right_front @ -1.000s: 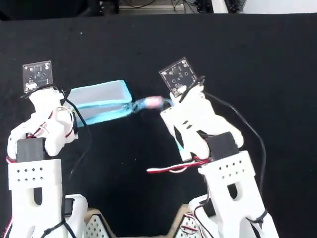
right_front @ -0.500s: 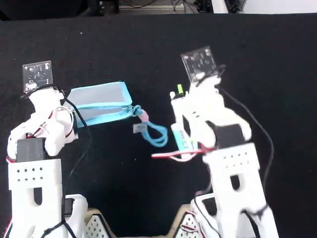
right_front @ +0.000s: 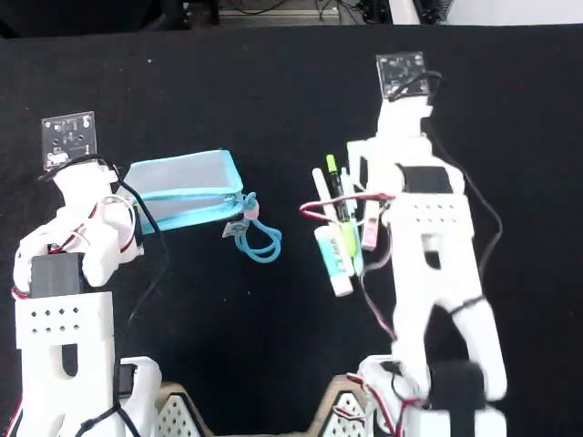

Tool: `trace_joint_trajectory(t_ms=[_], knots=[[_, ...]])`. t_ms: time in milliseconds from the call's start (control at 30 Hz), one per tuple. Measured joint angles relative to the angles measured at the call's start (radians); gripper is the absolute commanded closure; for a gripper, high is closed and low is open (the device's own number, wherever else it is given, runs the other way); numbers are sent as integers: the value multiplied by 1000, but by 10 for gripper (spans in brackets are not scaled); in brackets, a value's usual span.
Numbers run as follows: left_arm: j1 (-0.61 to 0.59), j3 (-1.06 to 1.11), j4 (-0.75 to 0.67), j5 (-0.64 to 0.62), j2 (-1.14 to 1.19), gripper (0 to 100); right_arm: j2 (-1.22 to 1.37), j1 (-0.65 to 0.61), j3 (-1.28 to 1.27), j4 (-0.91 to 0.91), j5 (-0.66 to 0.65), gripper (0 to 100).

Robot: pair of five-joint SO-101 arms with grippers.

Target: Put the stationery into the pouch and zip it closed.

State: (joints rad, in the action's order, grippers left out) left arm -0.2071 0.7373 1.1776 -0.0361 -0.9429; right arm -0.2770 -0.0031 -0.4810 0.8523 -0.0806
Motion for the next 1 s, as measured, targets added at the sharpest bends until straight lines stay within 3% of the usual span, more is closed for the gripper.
trace_joint_trajectory(t_ms=[300,633,1000], knots=[[0,8,0,0,-2,969,425,6,456,391,72,868],[0,9,0,0,-2,969,833,57,901,655,72,868],[0,9,0,-2,-2,969,957,55,1062,809,72,842]])
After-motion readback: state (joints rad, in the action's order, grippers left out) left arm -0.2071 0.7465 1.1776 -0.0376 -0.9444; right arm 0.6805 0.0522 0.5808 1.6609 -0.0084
